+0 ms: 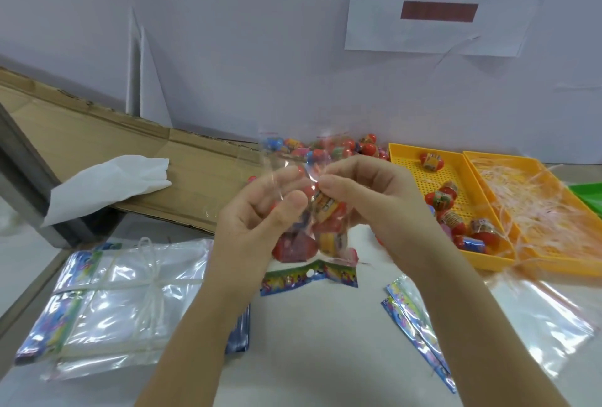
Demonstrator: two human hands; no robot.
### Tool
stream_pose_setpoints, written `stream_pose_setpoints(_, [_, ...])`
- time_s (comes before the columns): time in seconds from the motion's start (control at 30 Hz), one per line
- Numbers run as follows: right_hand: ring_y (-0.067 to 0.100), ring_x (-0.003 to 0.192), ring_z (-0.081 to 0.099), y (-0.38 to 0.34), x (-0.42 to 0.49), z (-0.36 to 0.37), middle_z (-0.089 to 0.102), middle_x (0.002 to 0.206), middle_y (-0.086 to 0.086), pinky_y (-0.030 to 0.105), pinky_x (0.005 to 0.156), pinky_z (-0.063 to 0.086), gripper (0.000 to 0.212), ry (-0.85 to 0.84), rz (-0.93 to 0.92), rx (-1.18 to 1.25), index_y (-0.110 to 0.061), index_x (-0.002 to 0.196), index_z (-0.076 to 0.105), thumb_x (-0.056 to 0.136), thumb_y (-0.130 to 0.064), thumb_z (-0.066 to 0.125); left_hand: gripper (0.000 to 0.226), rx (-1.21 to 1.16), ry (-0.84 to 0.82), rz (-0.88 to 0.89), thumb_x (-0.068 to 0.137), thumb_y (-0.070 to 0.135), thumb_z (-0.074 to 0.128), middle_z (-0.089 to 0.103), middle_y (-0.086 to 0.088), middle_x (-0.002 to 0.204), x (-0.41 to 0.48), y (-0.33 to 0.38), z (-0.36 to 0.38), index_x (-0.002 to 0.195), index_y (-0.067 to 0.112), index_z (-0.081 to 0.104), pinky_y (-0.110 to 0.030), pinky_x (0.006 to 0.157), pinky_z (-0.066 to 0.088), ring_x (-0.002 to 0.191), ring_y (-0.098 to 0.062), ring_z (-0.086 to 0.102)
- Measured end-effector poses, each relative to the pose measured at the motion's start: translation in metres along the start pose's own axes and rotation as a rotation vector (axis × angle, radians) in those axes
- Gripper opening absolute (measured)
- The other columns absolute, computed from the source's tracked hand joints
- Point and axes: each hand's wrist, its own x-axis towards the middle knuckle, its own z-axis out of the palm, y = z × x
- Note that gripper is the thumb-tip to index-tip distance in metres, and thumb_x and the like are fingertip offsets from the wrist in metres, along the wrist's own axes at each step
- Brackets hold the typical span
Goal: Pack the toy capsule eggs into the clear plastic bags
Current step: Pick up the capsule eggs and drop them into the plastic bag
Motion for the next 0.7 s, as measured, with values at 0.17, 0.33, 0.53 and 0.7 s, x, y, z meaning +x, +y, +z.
stream_pose_setpoints(0.17, [0.014, 0.064, 0.065, 0.005, 0.001, 0.006, 0.070, 0.071, -0.009, 0.020, 0.055, 0.053, 0.013, 0.003, -0.057, -0.145, -0.029, 0.076, 0.070, 0.085, -0.020, 0.069, 0.024, -0.029, 0.154, -0.032, 0.064, 0.046, 0.070, 0.076, -0.003, 0.079, 0.001, -0.006, 0.001, 0.076, 0.027, 0.080, -0.026, 0.055, 0.057, 0.070, -0.017, 0.074])
stream_pose_setpoints(0.33, [0.023, 0.071, 0.066, 0.008, 0.003, 0.004, 0.070, 0.079, 0.000, 0.022, 0.059, 0.054, 0.012, 0.067, -0.092, -0.112, -0.028, 0.086, 0.071, 0.084, -0.016, 0.072, 0.024, -0.108, 0.173, 0.009, 0.078, 0.040, 0.068, 0.077, -0.004, 0.090, 0.001, -0.005, 0.005, 0.092, 0.024, 0.080, -0.028, 0.062, 0.059, 0.082, -0.019, 0.074])
stream_pose_setpoints(0.53, [0.015, 0.077, 0.069, 0.009, 0.002, 0.003, 0.070, 0.089, 0.002, 0.022, 0.060, 0.054, 0.030, 0.097, -0.035, -0.077, -0.034, 0.104, 0.063, 0.080, -0.021, 0.075, 0.028, -0.228, 0.341, 0.044, 0.079, 0.022, 0.064, 0.077, -0.009, 0.093, 0.006, -0.004, 0.004, 0.103, 0.010, 0.073, -0.029, 0.069, 0.061, 0.082, -0.020, 0.075])
stream_pose_setpoints(0.7, [0.002, 0.088, 0.054, 0.006, -0.003, 0.011, 0.058, 0.094, -0.011, 0.016, 0.080, 0.045, 0.032, 0.343, -0.536, -0.639, -0.019, 0.111, 0.063, 0.082, -0.013, 0.073, 0.021, 0.083, 0.360, 0.176, 0.089, 0.026, 0.058, 0.077, 0.005, 0.091, -0.001, -0.007, 0.010, 0.105, 0.025, 0.071, -0.034, 0.072, 0.062, 0.081, -0.015, 0.075])
